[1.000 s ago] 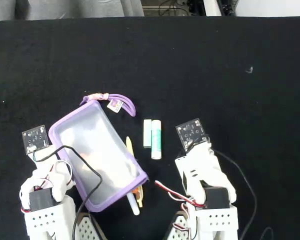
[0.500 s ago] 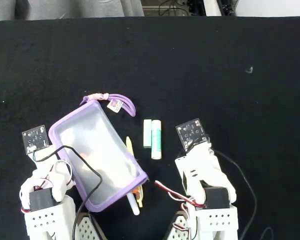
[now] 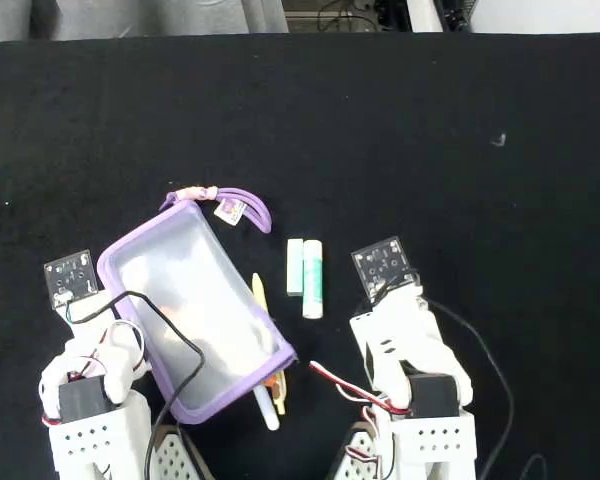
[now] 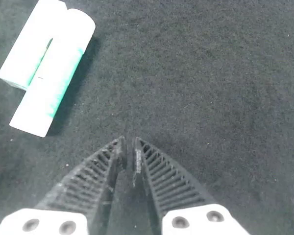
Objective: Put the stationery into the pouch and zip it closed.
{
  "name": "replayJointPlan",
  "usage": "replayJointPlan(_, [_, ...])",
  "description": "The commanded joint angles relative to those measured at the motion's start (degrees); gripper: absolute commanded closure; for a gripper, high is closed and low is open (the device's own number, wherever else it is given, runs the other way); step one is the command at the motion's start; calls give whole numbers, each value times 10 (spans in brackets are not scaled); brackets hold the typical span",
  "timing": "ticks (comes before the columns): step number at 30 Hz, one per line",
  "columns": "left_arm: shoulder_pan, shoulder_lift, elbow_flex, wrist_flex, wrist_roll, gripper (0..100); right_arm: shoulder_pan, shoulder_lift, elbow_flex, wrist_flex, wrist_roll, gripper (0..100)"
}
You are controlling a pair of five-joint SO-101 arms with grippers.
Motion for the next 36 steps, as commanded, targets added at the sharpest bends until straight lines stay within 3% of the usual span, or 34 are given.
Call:
replayJointPlan(1, [-3,-2,14,2,5,970,-3,-47,-1,3,0,966])
replayJointPlan(27, [-3,-2,14,2,5,970,-3,-47,-1,3,0,965])
replayJointPlan(36, [-3,-2,14,2,5,970,-69,-47,-1,-37,0,965])
